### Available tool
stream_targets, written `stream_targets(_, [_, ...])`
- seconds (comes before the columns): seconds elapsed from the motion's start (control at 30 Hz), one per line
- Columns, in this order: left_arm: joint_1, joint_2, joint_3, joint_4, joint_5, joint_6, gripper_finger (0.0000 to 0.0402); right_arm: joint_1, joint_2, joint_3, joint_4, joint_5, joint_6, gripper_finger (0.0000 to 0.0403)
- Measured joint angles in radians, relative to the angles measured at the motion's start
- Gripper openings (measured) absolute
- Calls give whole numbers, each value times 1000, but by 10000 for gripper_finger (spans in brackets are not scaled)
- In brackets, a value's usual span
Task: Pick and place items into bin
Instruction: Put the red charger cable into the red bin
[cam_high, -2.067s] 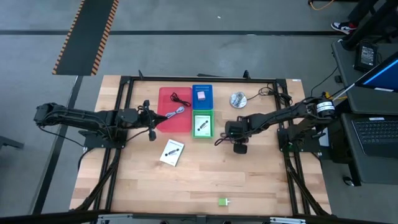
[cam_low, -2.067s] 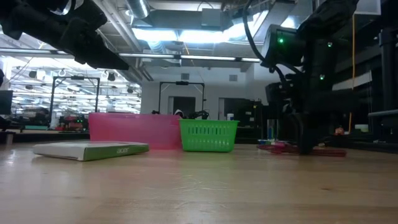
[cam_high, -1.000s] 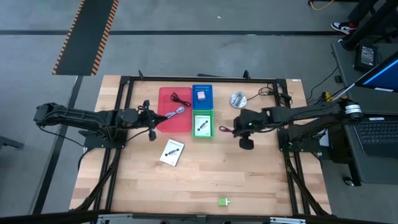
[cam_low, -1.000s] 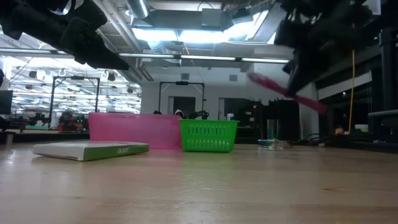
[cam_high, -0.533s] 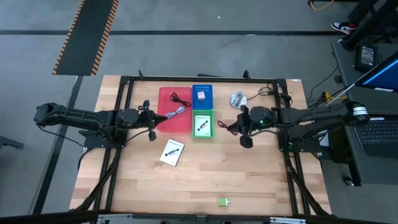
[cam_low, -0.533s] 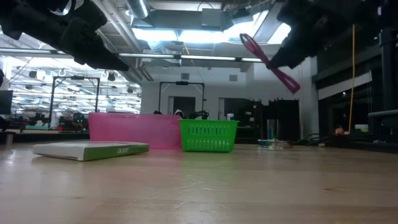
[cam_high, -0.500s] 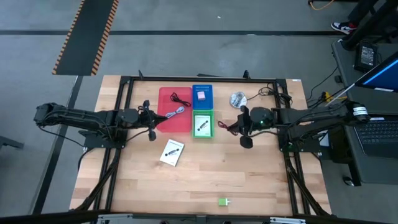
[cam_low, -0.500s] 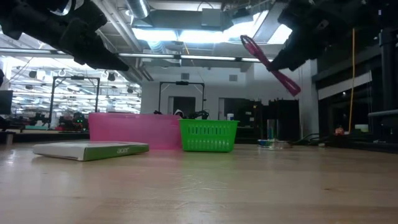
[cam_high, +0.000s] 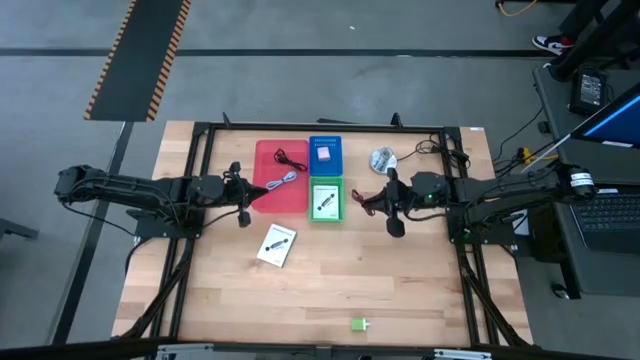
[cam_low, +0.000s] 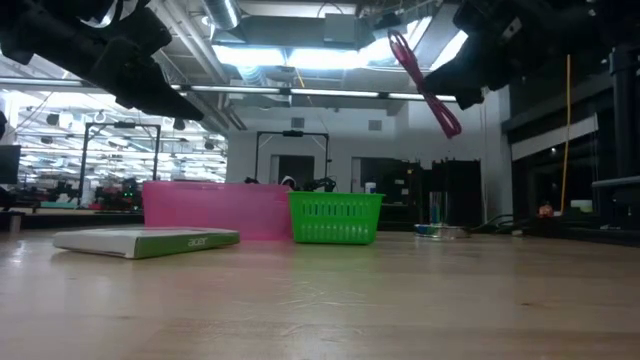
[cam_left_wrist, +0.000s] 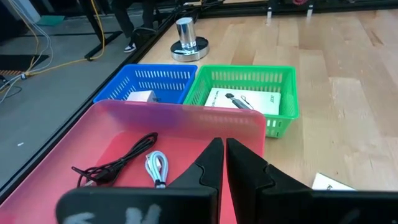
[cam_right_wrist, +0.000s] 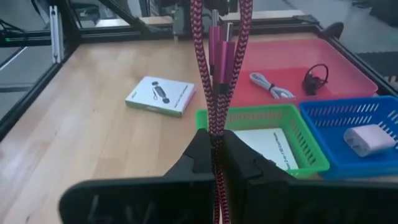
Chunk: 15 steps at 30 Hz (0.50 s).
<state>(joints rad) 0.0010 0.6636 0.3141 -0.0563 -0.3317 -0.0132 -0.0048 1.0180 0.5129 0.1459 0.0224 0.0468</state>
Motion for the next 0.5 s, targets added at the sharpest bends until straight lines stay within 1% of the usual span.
stream_targets(0.27, [0,0,0,0,0,0,15,1,6,0,61,20,31,0])
stream_targets(0.37, [0,0,0,0,0,0,15,1,31,0,106,21,31,0])
stream_targets(0.5, [0,0,0,0,0,0,15,-3,99,4,176,21,52,0])
